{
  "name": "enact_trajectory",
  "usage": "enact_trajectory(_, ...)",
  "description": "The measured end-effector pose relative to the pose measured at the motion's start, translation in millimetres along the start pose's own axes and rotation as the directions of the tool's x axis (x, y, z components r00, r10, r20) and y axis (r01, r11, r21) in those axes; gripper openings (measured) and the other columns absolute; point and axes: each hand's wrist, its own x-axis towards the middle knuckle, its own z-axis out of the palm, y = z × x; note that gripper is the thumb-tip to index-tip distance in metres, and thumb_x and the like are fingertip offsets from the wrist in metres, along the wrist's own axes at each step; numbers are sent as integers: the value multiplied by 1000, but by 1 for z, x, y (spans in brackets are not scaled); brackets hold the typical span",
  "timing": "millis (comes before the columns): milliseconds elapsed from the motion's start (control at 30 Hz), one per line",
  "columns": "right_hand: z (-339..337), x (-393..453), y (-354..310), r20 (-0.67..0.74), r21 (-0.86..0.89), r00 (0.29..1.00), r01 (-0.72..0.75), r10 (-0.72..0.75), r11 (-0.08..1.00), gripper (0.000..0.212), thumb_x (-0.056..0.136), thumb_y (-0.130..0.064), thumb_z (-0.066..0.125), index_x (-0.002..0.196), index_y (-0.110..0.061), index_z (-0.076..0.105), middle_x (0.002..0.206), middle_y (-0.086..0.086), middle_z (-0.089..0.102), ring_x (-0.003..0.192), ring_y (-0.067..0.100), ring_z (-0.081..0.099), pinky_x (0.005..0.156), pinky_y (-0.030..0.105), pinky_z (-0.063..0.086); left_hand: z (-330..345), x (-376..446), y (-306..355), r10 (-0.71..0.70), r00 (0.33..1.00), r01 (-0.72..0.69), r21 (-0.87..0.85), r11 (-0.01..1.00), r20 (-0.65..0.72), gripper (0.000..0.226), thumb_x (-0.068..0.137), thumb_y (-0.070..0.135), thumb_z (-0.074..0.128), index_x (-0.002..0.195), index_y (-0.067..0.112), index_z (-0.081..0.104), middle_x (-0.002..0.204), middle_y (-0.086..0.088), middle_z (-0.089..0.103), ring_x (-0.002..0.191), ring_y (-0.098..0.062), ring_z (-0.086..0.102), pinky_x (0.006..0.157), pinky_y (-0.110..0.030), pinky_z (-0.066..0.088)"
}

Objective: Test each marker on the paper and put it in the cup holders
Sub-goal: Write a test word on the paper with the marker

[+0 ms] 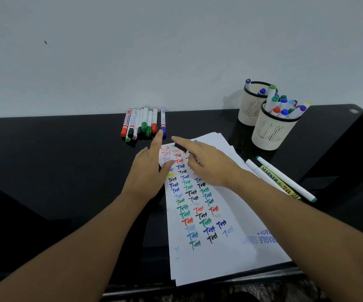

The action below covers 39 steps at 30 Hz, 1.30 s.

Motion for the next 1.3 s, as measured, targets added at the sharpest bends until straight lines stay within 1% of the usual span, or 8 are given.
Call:
enact_trajectory(167,1,-2,6,-32,84,997,-68,71,994,47,108,-30,39,151,-46,32,114,-3,70,88,9,66,79,36,58,5,1,-8,48,999,-46,210,977,-3,61,93,51,63,142,16,56,133,-5,64,123,-22,56,108,-46,43)
enact_trajectory(400,1,-3,6,-9,83,993,-116,117,990,45,105,-32,47,145,-46,32,88,-8,68,66,10,68,56,25,55,6,1,-7,54,999,-54,209,976,4,51,92,48,66,130,14,67,134,-6,65,128,-22,54,109,-45,43)
enact_trajectory(600,3,-4,9,-27,131,992,-120,125,984,41,105,-33,49,140,-48,33,106,-7,70,72,9,71,65,31,63,6,2,-8,45,999,-45,215,976,3,51,92,49,67,129,15,68,135,-5,64,128,-21,54,109,-42,43)
enact_trajectory(767,-5,-2,10,-26,213,993,-108,117,971,47,110,-18,37,150,-42,39,147,0,55,122,14,60,102,36,52,6,3,-10,42,999,-41,222,974,3,54,91,55,65,129,17,68,134,-1,65,127,-18,53,108,-42,44)
enact_trajectory(867,-20,2,12,-53,295,981,-161,185,942,40,109,-17,38,142,-32,56,131,-2,63,106,8,64,82,26,54,7,3,-10,30,1000,-31,219,975,7,62,87,61,66,130,17,68,136,-1,63,128,-18,50,109,-40,42)
enact_trajectory(1100,-78,20,19,-249,305,939,-156,237,940,39,95,-23,68,129,-27,49,99,-6,73,89,11,70,81,32,59,6,3,-8,16,1000,-18,204,979,13,65,85,65,65,131,19,68,137,3,61,130,-14,47,108,-33,37)
enact_trajectory(1167,-96,23,20,-319,270,915,-163,248,949,25,101,-39,60,119,-25,51,91,-2,71,80,14,70,76,40,60,6,3,-7,17,1000,-19,204,979,9,65,85,64,66,131,18,68,136,3,61,129,-14,47,106,-30,36)
enact_trajectory(1300,-122,35,33,-451,68,852,-264,266,962,47,107,-56,37,115,-18,62,82,-2,66,77,16,64,74,39,54,7,3,-9,0,1000,-4,198,980,18,68,84,67,64,133,19,67,137,4,60,130,-13,46,107,-32,36)
